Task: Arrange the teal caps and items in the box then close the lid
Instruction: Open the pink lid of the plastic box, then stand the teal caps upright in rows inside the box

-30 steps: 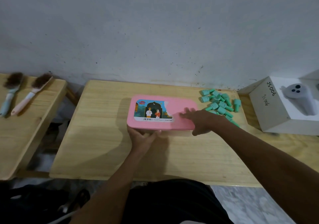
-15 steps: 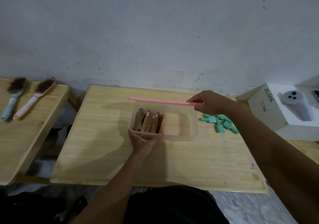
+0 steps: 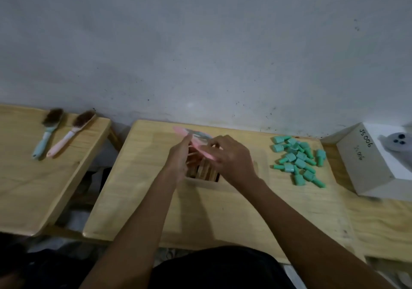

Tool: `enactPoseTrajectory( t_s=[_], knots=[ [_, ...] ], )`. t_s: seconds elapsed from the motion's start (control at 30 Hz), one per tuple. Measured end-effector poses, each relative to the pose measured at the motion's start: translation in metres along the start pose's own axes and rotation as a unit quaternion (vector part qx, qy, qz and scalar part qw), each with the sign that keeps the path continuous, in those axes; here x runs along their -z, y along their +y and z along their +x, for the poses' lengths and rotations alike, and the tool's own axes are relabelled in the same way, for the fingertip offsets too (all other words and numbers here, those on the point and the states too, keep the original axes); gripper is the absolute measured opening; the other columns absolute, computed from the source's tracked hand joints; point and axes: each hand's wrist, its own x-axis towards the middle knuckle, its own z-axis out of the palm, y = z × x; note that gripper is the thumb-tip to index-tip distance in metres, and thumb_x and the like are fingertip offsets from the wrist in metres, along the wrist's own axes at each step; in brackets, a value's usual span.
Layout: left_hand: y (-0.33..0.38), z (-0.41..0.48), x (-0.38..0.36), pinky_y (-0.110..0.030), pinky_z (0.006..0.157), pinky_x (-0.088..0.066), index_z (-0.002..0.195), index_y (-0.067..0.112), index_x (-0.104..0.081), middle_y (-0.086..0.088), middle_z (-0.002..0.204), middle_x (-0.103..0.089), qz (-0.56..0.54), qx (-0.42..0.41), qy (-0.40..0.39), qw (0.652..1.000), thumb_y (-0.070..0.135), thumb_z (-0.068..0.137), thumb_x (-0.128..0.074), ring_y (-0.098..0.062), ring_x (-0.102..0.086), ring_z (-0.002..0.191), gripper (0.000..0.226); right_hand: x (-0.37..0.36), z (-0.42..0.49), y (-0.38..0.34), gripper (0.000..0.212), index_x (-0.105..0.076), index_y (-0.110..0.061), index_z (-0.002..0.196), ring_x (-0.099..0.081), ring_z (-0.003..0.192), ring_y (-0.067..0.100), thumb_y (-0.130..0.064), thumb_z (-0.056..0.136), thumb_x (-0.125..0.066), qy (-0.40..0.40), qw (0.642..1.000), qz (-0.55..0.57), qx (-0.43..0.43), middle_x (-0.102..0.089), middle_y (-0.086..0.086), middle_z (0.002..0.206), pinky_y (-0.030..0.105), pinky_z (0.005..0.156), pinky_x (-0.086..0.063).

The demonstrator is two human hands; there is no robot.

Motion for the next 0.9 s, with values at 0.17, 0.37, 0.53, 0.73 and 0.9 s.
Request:
enactPoseTrajectory(
  t_s=[0.17, 0.37, 0.53, 0.73, 0.9],
  knots=[
    [0.024, 0.002, 0.01, -0.023, 0.046, -0.053, 0.113, 0.002, -0.059, -0.019, 0.092, -0.068, -0.03, 0.01, -0.021, 0.999, 0.0, 0.089, -0.046, -0.023, -0.067, 0.065, 0.027, -0.023, -0.007, -0.019, 0.037, -0.071, -0.026, 0.11, -0.059, 0.089, 0.021, -0.031, 0.073, -0.076, -0.123, 0.99, 0.064, 0.026, -0.067, 0.0, 0.106, 0.03, 0.066, -0.046],
    [0.036, 0.039, 0.082, -0.046, 0.09, -0.055, 0.112, 0.011, -0.063, -0.016, 0.112, -0.069, 0.087, -0.005, 0.149, 0.985, 0.021, 0.07, -0.045, -0.033, -0.066, 0.097, 0.047, -0.029, -0.033, 0.01, 0.046, -0.06, -0.031, 0.129, -0.055, 0.106, 0.016, -0.047, 0.086, -0.061, -0.248, 0.952, 0.101, -0.147, -0.06, -0.001, 0.12, 0.037, 0.084, -0.051],
    [0.028, 0.035, 0.108, -0.038, 0.078, -0.052, 0.101, 0.008, -0.06, -0.015, 0.1, -0.064, 0.271, -0.009, 0.267, 0.925, 0.028, 0.088, -0.042, -0.03, -0.062, 0.086, 0.03, -0.032, -0.055, 0.027, 0.031, -0.062, -0.032, 0.124, -0.055, 0.11, 0.013, -0.037, 0.094, -0.055, -0.279, 0.909, 0.096, -0.294, -0.058, -0.005, 0.119, 0.033, 0.086, -0.05],
    [-0.017, 0.045, 0.112, -0.04, 0.078, -0.046, 0.107, 0.006, -0.056, -0.019, 0.112, -0.06, 0.377, -0.034, 0.24, 0.894, 0.027, 0.089, -0.043, -0.036, -0.057, 0.094, 0.031, -0.041, -0.058, 0.037, 0.039, -0.058, -0.029, 0.128, -0.059, 0.109, 0.019, -0.042, 0.092, -0.053, -0.372, 0.827, 0.122, -0.404, -0.057, 0.003, 0.128, 0.037, 0.09, -0.05],
    [-0.042, 0.053, 0.1, -0.048, 0.094, -0.042, 0.132, 0.01, -0.047, -0.023, 0.128, -0.048, 0.504, -0.086, 0.25, 0.822, 0.04, 0.089, -0.052, -0.04, -0.047, 0.117, 0.053, -0.045, -0.049, 0.041, 0.047, -0.047, -0.013, 0.138, -0.055, 0.117, 0.025, -0.031, 0.096, -0.053, -0.38, 0.781, 0.185, -0.46, -0.058, 0.008, 0.13, 0.032, 0.089, -0.043]
  ],
)
